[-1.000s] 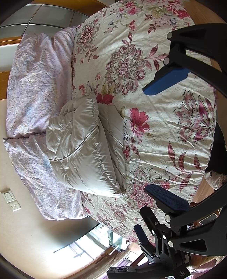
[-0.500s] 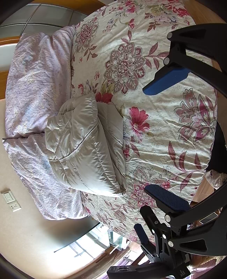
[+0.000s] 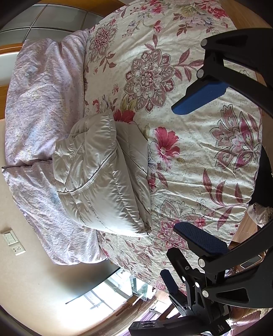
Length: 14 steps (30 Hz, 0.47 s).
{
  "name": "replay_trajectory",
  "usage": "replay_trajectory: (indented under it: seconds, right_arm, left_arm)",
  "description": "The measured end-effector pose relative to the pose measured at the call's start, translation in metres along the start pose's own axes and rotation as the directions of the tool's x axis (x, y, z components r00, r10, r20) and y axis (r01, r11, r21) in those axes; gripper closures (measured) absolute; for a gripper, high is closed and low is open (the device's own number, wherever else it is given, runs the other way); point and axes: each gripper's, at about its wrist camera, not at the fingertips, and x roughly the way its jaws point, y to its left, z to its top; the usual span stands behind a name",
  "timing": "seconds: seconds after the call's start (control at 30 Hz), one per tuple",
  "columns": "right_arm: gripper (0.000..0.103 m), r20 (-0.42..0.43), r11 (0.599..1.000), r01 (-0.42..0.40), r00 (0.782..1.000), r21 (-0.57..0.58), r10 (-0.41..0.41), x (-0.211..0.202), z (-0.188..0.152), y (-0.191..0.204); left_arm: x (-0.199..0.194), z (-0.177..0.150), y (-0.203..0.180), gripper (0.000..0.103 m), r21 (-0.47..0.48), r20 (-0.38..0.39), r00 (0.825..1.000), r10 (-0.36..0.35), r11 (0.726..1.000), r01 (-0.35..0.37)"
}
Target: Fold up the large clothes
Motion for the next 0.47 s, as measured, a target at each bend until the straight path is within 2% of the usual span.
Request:
replay_trajectory:
  seconds: [0.47]
  right_arm:
    - [0.001,0.001,1.000,-0.001,1.000,0.001,0.001,-0.0009,0.0002,-0.0026]
  left_arm:
    - [0.0004,-0.0003,0.0026,0.002,-0.008,0.000,1.000,0.006,1.000,-0.006]
